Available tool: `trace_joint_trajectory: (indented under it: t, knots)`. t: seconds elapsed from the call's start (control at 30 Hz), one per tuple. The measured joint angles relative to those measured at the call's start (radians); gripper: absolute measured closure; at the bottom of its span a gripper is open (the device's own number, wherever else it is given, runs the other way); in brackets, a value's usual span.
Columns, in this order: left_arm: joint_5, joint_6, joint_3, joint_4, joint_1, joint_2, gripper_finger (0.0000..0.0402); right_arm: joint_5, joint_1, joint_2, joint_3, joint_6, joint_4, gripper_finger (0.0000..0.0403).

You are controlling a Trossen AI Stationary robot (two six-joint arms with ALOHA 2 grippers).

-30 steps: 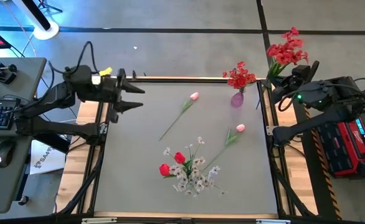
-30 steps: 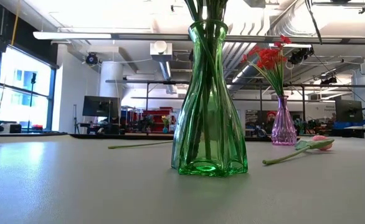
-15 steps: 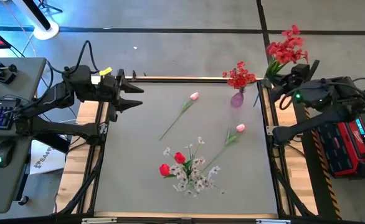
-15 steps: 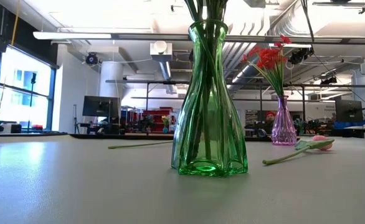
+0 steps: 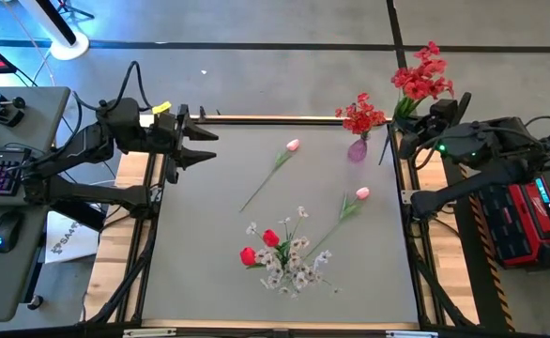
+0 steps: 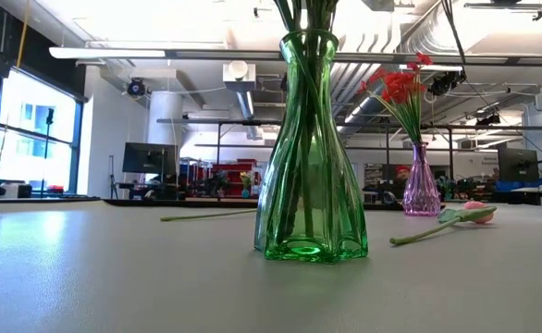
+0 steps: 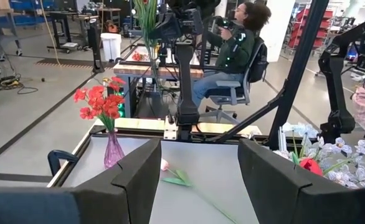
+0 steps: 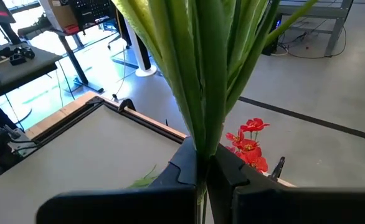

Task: Sort flowers into vase by color
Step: Put the red flowers into the violet vase

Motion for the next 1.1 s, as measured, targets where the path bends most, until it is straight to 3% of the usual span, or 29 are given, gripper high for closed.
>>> trace_joint_trajectory:
  t: [0.43, 0.53, 0.73, 1.1]
  knots:
    - [0.000, 0.000, 0.000, 0.000, 0.000, 0.000, 0.0202, 0.046, 0.000, 0.009, 0.000, -0.068, 0.013, 0.0403]
    - [0.000, 0.000, 0.000, 0.000, 0.000, 0.000, 0.0202, 0.147, 0.000, 0.012, -0.044, -0.025, 0.009, 0.0403]
    - [0.000, 0.000, 0.000, 0.000, 0.000, 0.000, 0.0202, 0.457, 0.006, -0.061, -0.258, 0.342, -0.050, 0.0403]
    - [0.000, 0.000, 0.000, 0.000, 0.000, 0.000, 0.0202, 0.605, -0.011, -0.214, -0.490, 0.414, -0.056, 0.0403]
